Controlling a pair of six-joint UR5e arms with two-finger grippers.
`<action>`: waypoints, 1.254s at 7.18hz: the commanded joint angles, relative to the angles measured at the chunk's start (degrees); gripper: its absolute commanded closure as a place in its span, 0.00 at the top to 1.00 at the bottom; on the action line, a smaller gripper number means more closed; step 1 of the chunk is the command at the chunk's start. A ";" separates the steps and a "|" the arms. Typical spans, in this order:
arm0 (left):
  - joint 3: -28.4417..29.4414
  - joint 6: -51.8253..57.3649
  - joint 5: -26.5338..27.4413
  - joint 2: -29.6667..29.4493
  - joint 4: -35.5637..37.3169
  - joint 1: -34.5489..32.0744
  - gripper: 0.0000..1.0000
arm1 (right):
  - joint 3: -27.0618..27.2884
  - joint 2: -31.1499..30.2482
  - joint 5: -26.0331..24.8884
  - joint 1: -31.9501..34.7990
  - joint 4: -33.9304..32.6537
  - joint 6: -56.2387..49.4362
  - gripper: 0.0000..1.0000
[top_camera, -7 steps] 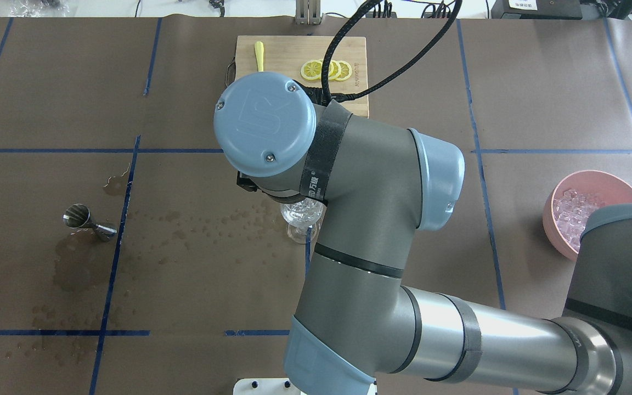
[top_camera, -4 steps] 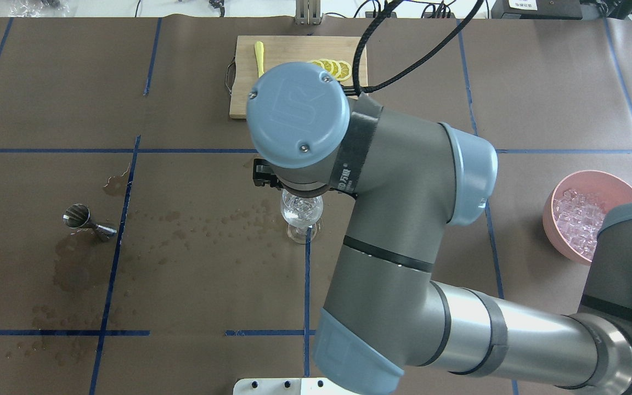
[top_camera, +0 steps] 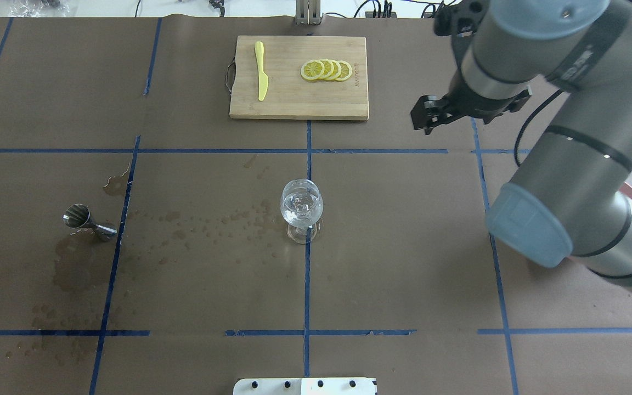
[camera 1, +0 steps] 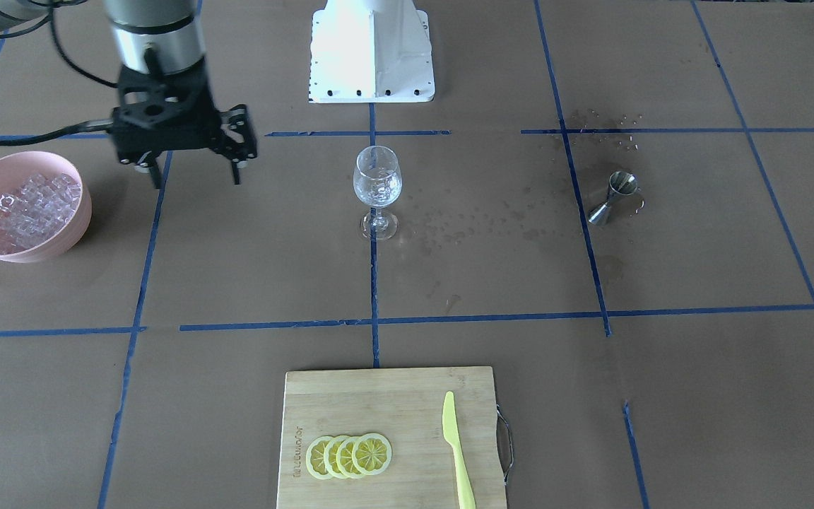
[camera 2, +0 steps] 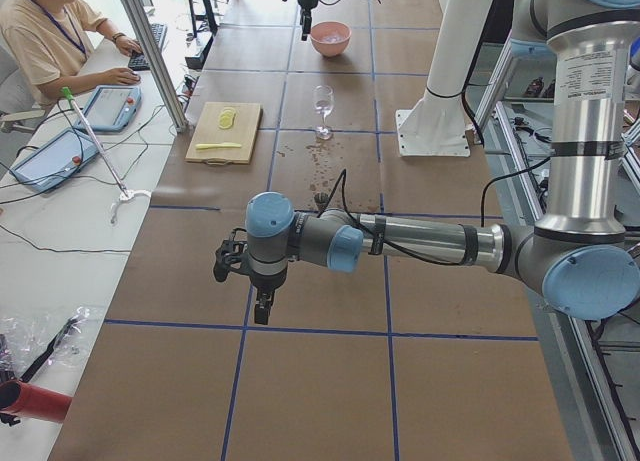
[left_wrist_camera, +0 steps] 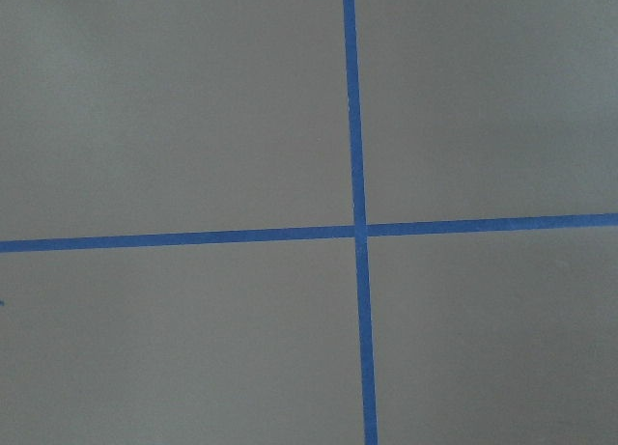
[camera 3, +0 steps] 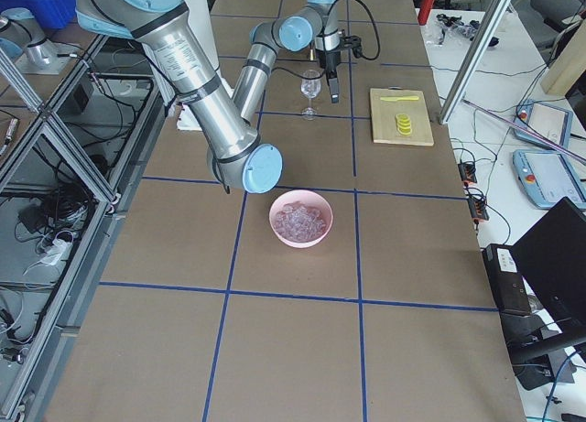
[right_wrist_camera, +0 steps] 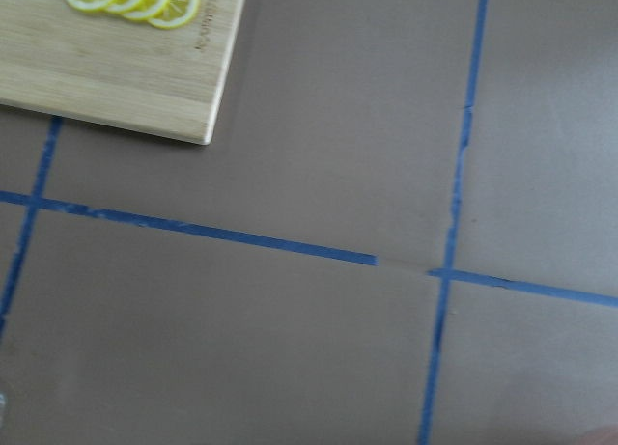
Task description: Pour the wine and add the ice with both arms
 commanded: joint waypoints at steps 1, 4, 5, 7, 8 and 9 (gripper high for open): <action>0.38 13.45 0.08 0.56 2.18 -0.06 1.00 | -2.40 -7.79 11.11 14.78 -0.01 -23.51 1.00; -1.38 15.11 0.08 1.09 5.62 -0.42 1.00 | -11.10 -14.47 18.00 28.78 -0.01 -46.23 1.00; -1.55 15.11 0.26 1.18 5.45 -0.33 1.00 | -11.12 -21.19 18.10 32.91 -0.01 -48.12 1.00; -0.67 15.19 0.00 1.35 4.92 -0.42 1.00 | -12.95 -32.64 17.13 38.64 9.31 -48.40 1.00; -1.54 15.20 -0.01 1.35 4.92 -0.50 1.00 | -14.45 -35.99 17.13 38.84 15.48 -47.62 1.00; -1.81 15.20 -0.09 1.35 4.92 -0.50 1.00 | -15.68 -38.90 17.13 38.84 17.63 -47.09 1.00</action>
